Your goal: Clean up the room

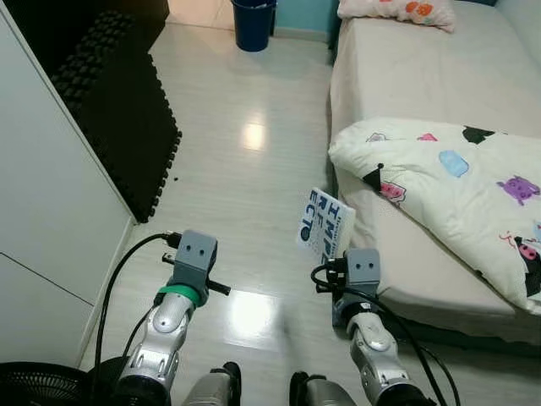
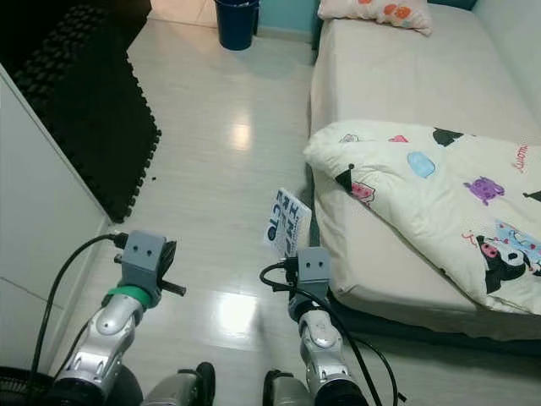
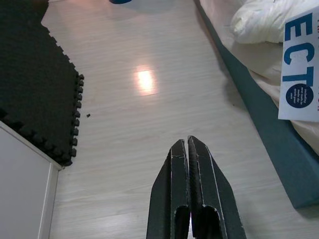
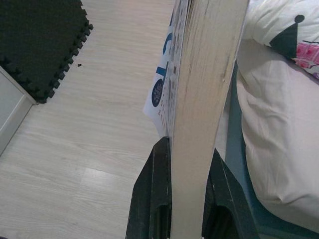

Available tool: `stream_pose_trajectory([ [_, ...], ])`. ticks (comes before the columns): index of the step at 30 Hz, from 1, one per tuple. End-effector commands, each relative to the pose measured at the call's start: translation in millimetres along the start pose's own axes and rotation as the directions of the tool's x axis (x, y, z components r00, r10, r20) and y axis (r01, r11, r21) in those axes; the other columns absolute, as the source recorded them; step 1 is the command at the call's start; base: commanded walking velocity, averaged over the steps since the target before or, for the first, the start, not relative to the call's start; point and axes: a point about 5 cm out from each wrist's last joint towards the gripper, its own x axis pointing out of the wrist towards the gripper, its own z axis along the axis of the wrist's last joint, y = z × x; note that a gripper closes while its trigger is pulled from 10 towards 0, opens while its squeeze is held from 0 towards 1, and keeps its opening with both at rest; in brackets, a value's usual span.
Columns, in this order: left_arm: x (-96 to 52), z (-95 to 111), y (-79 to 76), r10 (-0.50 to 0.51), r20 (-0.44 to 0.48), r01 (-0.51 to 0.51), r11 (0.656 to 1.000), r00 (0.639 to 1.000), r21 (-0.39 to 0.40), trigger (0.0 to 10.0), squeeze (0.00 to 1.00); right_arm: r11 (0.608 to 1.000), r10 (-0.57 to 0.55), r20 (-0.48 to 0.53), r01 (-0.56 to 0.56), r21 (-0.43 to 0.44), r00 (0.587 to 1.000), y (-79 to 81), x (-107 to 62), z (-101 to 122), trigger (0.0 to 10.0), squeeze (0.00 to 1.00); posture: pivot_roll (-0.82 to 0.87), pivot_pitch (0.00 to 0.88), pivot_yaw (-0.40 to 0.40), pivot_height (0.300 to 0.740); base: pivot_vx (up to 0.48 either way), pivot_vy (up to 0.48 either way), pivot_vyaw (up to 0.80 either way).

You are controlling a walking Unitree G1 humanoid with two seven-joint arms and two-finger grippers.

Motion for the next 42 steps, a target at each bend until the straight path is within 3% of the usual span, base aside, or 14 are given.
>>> stream_pose_trajectory([
  [1,-3.5,-3.8,-3.5,0.0,-0.008,0.0,1.0,1.0,-0.024,10.0,0.0,1.0,-0.006,0.015,0.006,0.001,1.0,-1.5,-2.5,-0.4,10.0,0.0,0.04,0.151,0.013,0.74,0.0,0.0,0.0],
  [12,-3.5,-3.3,0.2,0.014,-0.005,-0.014,0.998,1.0,-0.065,10.0,0.0,1.0,-0.008,0.012,0.008,0.003,1.0,-1.9,-2.7,-1.1,10.0,0.0,0.04,0.154,0.015,0.74,0.278,0.0,0.0],
  [42,-2.4,-4.3,2.5,0.021,-0.018,-0.022,0.998,1.0,-0.062,10.0,0.0,1.0,-0.006,0.0,0.006,0.003,1.0,-0.7,-0.4,-0.9,10.0,0.0,0.04,0.153,0.014,0.74,0.427,0.0,0.0],
])
